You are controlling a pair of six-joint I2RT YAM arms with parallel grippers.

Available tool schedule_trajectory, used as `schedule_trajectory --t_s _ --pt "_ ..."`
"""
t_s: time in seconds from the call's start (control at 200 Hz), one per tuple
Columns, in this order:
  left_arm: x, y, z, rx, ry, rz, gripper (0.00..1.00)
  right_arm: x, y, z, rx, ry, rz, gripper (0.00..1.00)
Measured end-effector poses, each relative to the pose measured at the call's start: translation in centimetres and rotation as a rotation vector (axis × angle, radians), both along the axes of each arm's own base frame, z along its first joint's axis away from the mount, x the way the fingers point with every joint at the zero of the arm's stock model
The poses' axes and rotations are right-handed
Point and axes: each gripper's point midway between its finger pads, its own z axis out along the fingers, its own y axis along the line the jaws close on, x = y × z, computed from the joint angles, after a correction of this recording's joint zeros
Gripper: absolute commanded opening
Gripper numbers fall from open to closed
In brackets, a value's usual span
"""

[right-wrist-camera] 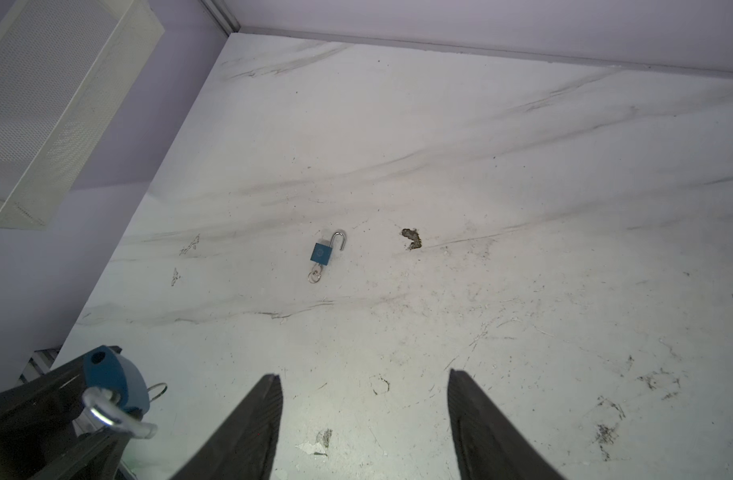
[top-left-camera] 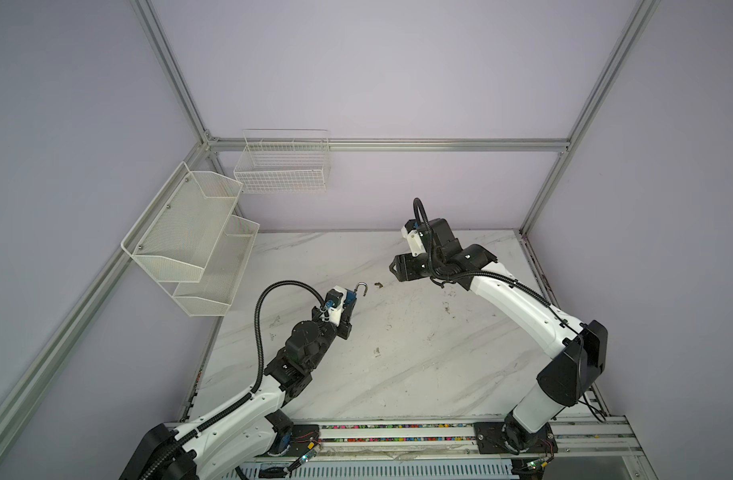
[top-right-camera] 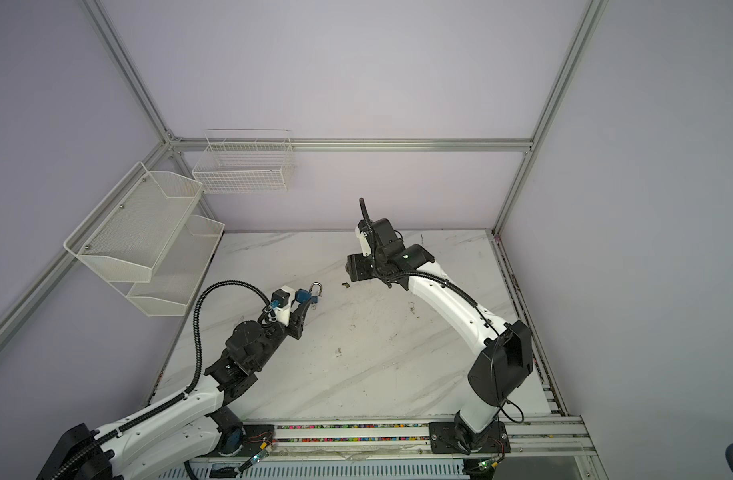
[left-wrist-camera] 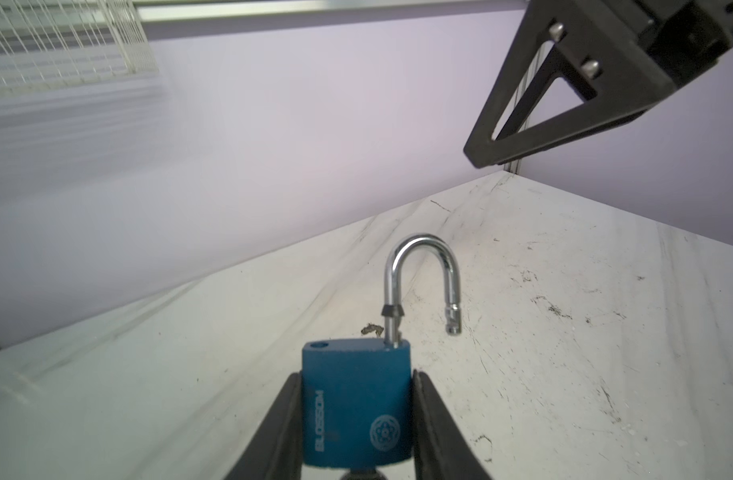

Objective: Unlock with the key
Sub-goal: 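Lower the open padlock with the left gripper while the right gripper draws back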

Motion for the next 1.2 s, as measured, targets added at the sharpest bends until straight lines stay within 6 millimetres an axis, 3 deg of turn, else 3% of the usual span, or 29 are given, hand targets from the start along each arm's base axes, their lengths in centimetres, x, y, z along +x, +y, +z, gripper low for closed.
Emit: schedule_trajectory --t_s 0.115,0.35,0.52,0.77,0.935,1.2 --pt "-0.2 0.4 -1.7 -0.039 0.155 0.035 0.00 0.7 -0.4 -1.7 0.045 0.023 -0.032 0.68" --pt "-1.3 0.5 -1.2 -0.209 0.397 0.104 0.00 0.9 0.5 -6.0 0.180 0.078 -0.057 0.68" --pt "-2.7 0.2 -3.8 -0.222 0.615 0.170 0.00 0.4 1.2 -7.8 0.274 0.099 -0.058 0.68" --pt "-5.1 0.1 -9.7 -0.144 0.879 0.249 0.00 0.1 1.5 -8.1 0.361 0.080 -0.056 0.68" --pt "-5.5 0.2 -13.0 -0.084 0.983 0.313 0.00 0.3 1.5 -7.5 0.405 0.060 -0.054 0.68" --pt "-4.8 -0.2 -15.8 -0.065 1.058 0.397 0.00 0.8 1.1 -5.9 0.450 0.015 -0.062 0.69"
